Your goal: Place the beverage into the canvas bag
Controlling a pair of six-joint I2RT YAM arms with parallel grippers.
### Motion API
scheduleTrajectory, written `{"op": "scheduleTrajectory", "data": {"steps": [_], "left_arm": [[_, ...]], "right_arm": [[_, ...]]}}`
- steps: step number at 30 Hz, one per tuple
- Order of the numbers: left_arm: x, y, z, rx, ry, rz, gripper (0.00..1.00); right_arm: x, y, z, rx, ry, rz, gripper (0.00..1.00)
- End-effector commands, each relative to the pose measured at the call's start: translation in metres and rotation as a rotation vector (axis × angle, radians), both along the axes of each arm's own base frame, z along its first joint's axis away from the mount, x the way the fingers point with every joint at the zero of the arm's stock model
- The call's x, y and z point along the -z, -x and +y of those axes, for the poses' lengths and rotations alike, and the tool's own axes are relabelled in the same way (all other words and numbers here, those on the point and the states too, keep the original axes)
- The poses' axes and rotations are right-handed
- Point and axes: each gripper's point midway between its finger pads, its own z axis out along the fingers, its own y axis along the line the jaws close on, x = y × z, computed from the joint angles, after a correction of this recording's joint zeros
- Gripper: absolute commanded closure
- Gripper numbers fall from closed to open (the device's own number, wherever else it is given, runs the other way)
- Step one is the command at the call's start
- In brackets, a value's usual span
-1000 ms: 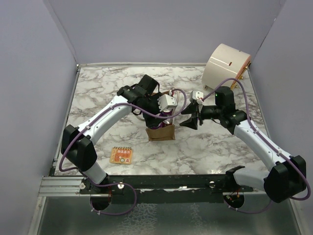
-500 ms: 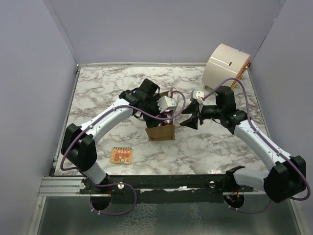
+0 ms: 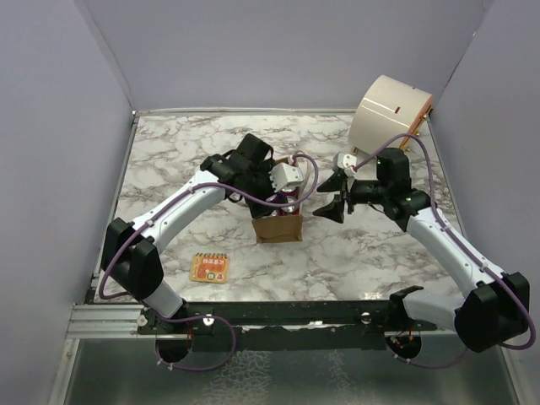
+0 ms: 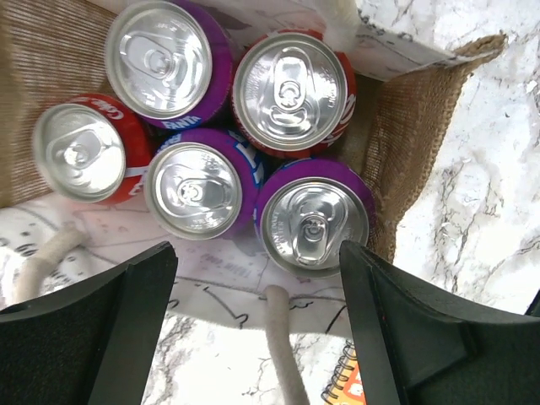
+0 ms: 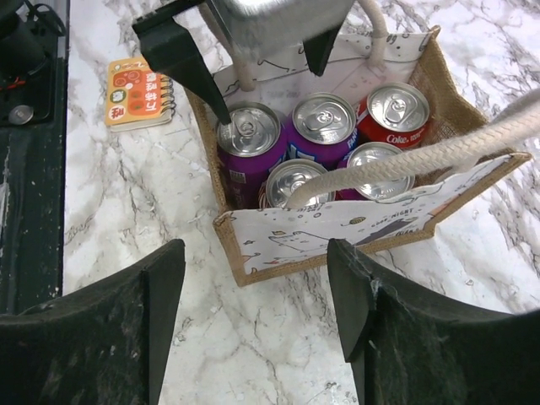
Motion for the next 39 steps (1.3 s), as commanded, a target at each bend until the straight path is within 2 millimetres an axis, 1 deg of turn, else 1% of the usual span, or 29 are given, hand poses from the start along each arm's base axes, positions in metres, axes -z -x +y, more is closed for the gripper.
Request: {"op": "scheduleTrajectory", "data": {"steps": [1, 4, 8, 12, 14, 16, 19, 21, 24, 26, 28, 30, 33, 35, 36, 39], "left_arm": [[-0.050, -0.015, 0.001, -0.030, 0.062, -0.139, 0.19], [-0.068, -0.027, 0.003, -0.078, 0.097, -0.192, 0.18], [-0.087, -0.044, 0.011, -0.185, 0.153, -0.232, 0.18], [-0.103, -0.056, 0.026, -0.298, 0.220, -0.250, 0.18], [-0.114, -0.064, 0.040, -0.365, 0.254, -0.270, 0.18], [-0.128, -0.070, 0.055, -0.435, 0.301, -0.287, 0.17], [-0.144, -0.077, 0.080, -0.533, 0.353, -0.317, 0.16], [-0.150, -0.081, 0.097, -0.601, 0.374, -0.339, 0.15], [-0.157, -0.084, 0.125, -0.701, 0.402, -0.372, 0.08], [-0.159, -0.087, 0.146, -0.783, 0.414, -0.409, 0.01], [-0.157, -0.088, 0.168, -0.869, 0.415, -0.445, 0.01], [-0.160, -0.090, 0.190, -0.959, 0.419, -0.502, 0.01], [-0.167, -0.090, 0.220, -1.080, 0.426, -0.598, 0.01], [-0.171, -0.088, 0.235, -1.140, 0.435, -0.659, 0.01], [-0.175, -0.086, 0.239, -1.159, 0.450, -0.687, 0.01], [-0.180, -0.083, 0.246, -1.177, 0.485, -0.759, 0.01]], "right_arm": [[-0.026, -0.012, -0.008, 0.061, -0.030, -0.059, 0.30], [-0.030, -0.020, -0.015, 0.118, -0.031, -0.059, 0.25], [-0.029, -0.031, -0.026, 0.205, -0.014, -0.072, 0.17], [-0.033, -0.045, -0.038, 0.304, -0.008, -0.081, 0.10], [-0.034, -0.057, -0.048, 0.388, -0.003, -0.083, 0.06], [-0.031, -0.071, -0.062, 0.487, 0.009, -0.082, 0.00], [-0.030, -0.089, -0.087, 0.636, 0.021, -0.085, 0.00], [-0.032, -0.099, -0.102, 0.722, 0.024, -0.095, 0.00], [-0.037, -0.109, -0.125, 0.839, 0.023, -0.117, 0.00], [-0.044, -0.113, -0.139, 0.906, 0.014, -0.140, 0.00], [-0.051, -0.116, -0.150, 0.962, 0.004, -0.158, 0.00], [-0.061, -0.119, -0.162, 1.030, -0.020, -0.178, 0.00], [-0.073, -0.122, -0.185, 1.176, -0.053, -0.210, 0.00], [-0.079, -0.122, -0.195, 1.233, -0.061, -0.227, 0.00], [-0.082, -0.121, -0.198, 1.246, -0.063, -0.230, 0.00], [-0.084, -0.119, -0.196, 1.234, -0.047, -0.210, 0.00]]}}
